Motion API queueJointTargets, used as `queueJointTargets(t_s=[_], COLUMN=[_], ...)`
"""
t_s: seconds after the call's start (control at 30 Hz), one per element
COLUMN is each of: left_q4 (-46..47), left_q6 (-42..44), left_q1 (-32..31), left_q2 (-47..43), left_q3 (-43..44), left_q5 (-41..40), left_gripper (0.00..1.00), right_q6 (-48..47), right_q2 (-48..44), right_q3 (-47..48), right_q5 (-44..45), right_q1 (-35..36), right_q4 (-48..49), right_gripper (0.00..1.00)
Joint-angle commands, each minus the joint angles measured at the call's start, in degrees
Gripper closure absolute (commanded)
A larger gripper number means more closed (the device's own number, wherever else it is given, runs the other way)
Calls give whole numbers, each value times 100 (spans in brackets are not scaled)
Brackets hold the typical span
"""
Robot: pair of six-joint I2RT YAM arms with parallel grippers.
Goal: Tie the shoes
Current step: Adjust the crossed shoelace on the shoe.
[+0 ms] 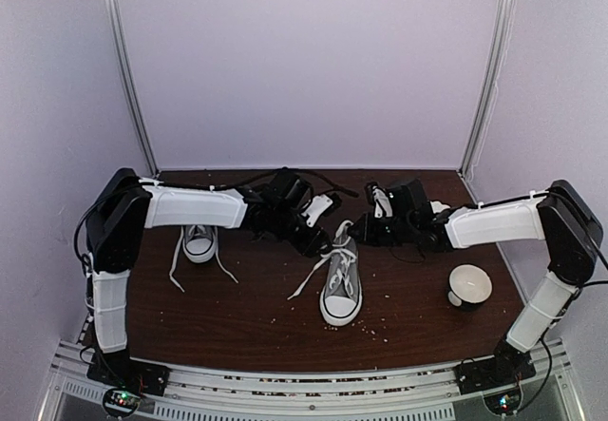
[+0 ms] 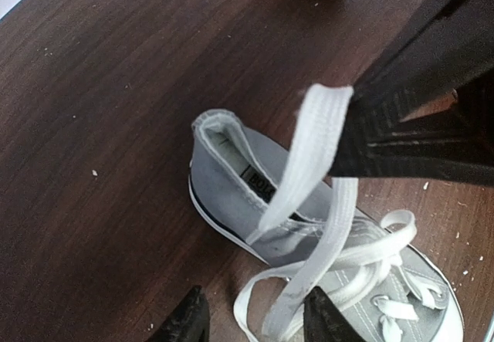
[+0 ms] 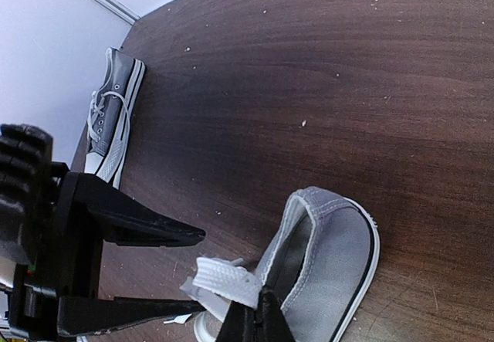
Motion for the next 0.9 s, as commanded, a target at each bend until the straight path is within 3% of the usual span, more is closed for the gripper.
queueJointTargets(t_s=[0.0, 0.3, 0.53, 0.87], left_q4=[216, 36, -974, -793], left_q6=[-85, 312, 536, 791], left_q1=[14, -12, -12, -50], left_q2=[178, 523, 1109, 695], left_q3=[247, 468, 1319, 716], left_q5=[112, 556, 379, 689], left_gripper=[58, 51, 60, 77], right_q6=[102, -29, -166, -157], right_q2=[-121, -291, -491, -500], right_q3=[-139, -199, -209, -179], right_q5=[150, 86, -65, -49], right_q1=[-43, -137, -169, -232], right_q4=[52, 34, 47, -107], right_gripper=[100, 100, 100, 100])
